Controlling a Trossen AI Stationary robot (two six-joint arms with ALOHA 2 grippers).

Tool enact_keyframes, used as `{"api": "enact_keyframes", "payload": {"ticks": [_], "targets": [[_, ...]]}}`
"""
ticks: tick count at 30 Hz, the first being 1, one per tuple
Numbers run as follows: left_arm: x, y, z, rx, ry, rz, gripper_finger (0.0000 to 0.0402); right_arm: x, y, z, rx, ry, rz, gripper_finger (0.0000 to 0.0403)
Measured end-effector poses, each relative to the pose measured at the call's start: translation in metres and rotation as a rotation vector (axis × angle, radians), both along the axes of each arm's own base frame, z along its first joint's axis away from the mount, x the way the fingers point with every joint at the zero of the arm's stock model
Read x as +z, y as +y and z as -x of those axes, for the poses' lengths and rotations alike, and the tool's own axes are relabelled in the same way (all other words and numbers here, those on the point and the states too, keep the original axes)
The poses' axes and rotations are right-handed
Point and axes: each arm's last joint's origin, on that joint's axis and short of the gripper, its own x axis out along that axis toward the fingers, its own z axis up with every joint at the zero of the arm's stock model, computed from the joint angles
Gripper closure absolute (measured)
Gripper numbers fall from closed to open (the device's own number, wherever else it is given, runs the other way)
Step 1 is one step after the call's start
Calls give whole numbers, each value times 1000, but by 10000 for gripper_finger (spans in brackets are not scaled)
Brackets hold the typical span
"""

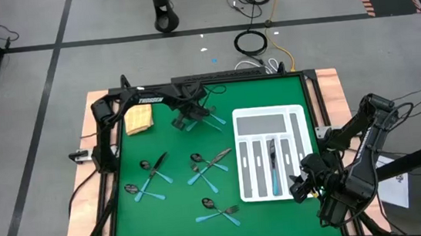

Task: Sort silverware
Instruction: Put the top blue knife into the tray

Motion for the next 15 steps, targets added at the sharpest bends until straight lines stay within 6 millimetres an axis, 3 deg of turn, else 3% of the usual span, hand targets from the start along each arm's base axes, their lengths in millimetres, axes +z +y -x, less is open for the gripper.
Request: {"api": "enact_keyframes", "payload": {"ticks": [8, 15], "targets": [[32, -5, -7, 28, 98, -52, 399, 0, 0, 0, -1, -4, 1, 184], [99, -27, -27, -13, -177, -86, 399, 2, 1, 1, 9, -77, 38, 184]]}}
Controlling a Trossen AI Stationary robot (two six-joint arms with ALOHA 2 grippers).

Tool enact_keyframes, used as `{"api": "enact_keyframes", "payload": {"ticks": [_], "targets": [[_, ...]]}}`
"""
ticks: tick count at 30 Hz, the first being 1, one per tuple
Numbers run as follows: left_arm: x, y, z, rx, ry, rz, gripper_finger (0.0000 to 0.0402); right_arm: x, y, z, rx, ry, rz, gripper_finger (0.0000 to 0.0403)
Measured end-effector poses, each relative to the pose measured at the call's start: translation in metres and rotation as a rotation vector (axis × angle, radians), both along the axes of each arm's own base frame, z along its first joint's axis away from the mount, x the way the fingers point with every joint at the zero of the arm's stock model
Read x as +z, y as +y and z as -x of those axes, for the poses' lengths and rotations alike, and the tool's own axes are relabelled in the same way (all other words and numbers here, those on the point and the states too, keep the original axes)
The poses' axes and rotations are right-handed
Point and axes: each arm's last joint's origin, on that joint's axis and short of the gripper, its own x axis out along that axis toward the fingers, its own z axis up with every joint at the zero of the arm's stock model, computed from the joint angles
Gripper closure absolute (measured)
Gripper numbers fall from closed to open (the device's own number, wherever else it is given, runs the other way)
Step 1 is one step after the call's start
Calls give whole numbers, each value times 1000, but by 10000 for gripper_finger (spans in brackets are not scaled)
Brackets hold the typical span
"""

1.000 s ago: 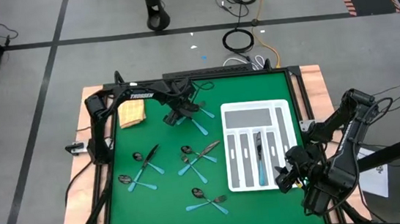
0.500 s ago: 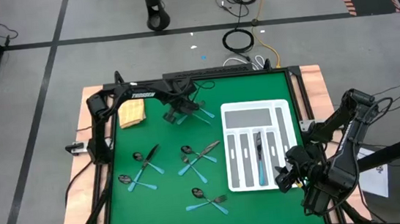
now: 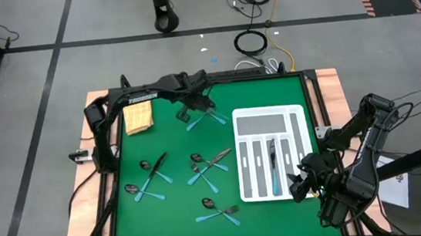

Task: Sort silverware
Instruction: Put the top blue knife into the tray

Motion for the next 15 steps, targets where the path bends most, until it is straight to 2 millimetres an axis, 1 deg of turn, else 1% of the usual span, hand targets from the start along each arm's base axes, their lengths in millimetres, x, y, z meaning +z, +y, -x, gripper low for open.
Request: {"api": "enact_keyframes", "payload": {"ticks": [3, 5, 7, 10, 12, 15], "targets": [[13, -17, -13, -74, -107, -49, 400, 0, 1, 1, 3, -3, 1, 184], [16, -31, -22, -144, -147, -83, 400, 1, 1, 1, 7, -20, 11, 184], [18, -50, -31, -235, -169, -111, 400, 4, 0, 1, 15, -46, 17, 184], [17, -80, -48, -383, -220, -160, 400, 16, -4, 3, 40, -115, 27, 184], [12, -99, -59, -456, -255, -181, 400, 23, -7, 4, 56, -148, 29, 184], [5, -121, -76, -536, -335, -225, 400, 33, -14, 8, 85, -165, 25, 184]]}}
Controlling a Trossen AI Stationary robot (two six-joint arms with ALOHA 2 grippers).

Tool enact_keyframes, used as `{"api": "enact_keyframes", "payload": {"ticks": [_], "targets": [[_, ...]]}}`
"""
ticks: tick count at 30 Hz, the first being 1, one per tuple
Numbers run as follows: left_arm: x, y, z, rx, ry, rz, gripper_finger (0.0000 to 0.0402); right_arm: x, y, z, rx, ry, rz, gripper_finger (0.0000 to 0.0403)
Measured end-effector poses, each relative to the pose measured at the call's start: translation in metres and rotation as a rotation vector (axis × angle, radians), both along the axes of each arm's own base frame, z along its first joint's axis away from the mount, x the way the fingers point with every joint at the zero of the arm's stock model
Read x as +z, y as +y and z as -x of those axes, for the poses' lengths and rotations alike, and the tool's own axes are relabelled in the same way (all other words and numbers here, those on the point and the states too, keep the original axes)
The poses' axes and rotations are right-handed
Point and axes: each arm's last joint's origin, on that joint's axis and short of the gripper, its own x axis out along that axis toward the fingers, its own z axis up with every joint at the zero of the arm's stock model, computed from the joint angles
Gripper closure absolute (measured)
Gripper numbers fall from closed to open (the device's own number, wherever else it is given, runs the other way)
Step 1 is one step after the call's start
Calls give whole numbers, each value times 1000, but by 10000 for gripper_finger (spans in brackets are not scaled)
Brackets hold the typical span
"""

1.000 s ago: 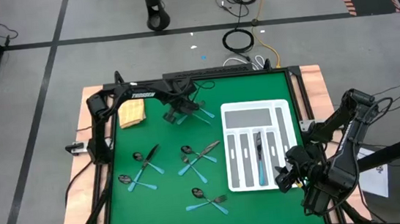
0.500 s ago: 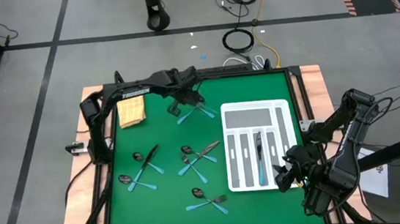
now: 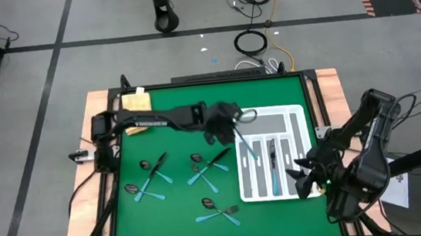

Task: Sort silverware
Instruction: Put the top blue knife into the tray

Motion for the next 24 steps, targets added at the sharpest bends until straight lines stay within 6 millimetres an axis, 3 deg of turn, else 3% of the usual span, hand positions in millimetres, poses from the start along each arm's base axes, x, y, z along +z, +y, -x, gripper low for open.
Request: {"api": "enact_keyframes", "payload": {"ticks": [5, 10, 18, 24], "targets": [[-25, -26, -20, -148, -17, -98, 400, 13, -11, 6, 26, -47, -5, 184], [-46, -36, -44, -175, 28, -223, 400, 23, -21, 12, 45, -99, 1, 184], [-32, -53, -82, -220, -51, -208, 400, 25, -23, 14, 88, -83, 30, 184], [-40, -67, -98, -330, -69, -182, 400, 26, -22, 15, 108, -98, 59, 184]]}}
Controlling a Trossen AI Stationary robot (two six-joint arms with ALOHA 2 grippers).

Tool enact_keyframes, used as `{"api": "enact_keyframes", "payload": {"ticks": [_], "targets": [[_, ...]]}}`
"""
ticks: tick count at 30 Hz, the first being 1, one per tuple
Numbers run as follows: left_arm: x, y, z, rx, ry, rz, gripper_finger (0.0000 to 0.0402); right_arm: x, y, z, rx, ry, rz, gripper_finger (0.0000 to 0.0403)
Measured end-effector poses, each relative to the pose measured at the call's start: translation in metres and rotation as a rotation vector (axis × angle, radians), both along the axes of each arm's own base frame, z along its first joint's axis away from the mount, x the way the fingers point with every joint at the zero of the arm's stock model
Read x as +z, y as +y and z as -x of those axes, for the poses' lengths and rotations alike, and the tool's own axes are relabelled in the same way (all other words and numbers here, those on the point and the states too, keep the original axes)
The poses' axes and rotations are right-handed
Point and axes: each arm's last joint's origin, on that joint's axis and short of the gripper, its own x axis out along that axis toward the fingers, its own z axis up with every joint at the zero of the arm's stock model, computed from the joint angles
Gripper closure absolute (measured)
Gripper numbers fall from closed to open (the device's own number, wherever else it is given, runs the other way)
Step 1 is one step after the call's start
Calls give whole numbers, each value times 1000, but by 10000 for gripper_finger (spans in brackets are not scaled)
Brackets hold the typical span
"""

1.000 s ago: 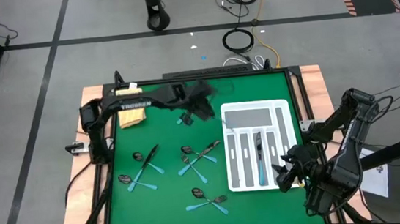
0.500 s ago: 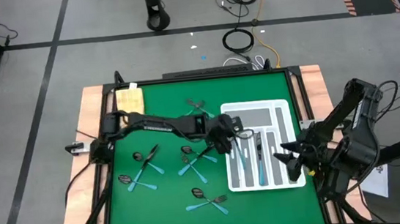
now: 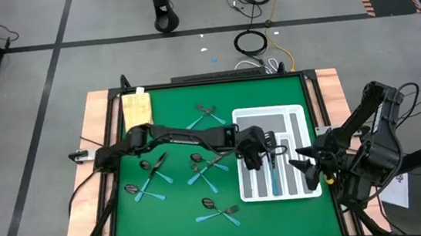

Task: Sort silverware
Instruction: Put the top blue knife into the tray

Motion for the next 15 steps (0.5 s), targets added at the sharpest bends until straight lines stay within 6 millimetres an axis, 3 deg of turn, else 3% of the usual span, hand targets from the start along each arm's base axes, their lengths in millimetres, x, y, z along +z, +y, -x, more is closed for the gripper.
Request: {"api": "enact_keyframes", "payload": {"ticks": [7, 15], "targets": [[-32, -7, -13, -42, 24, -56, 400, 0, 1, 2, 14, 3, 3, 184], [-41, -6, -18, -53, -1, -91, 399, 0, 4, 5, 33, 2, 1, 184]]}}
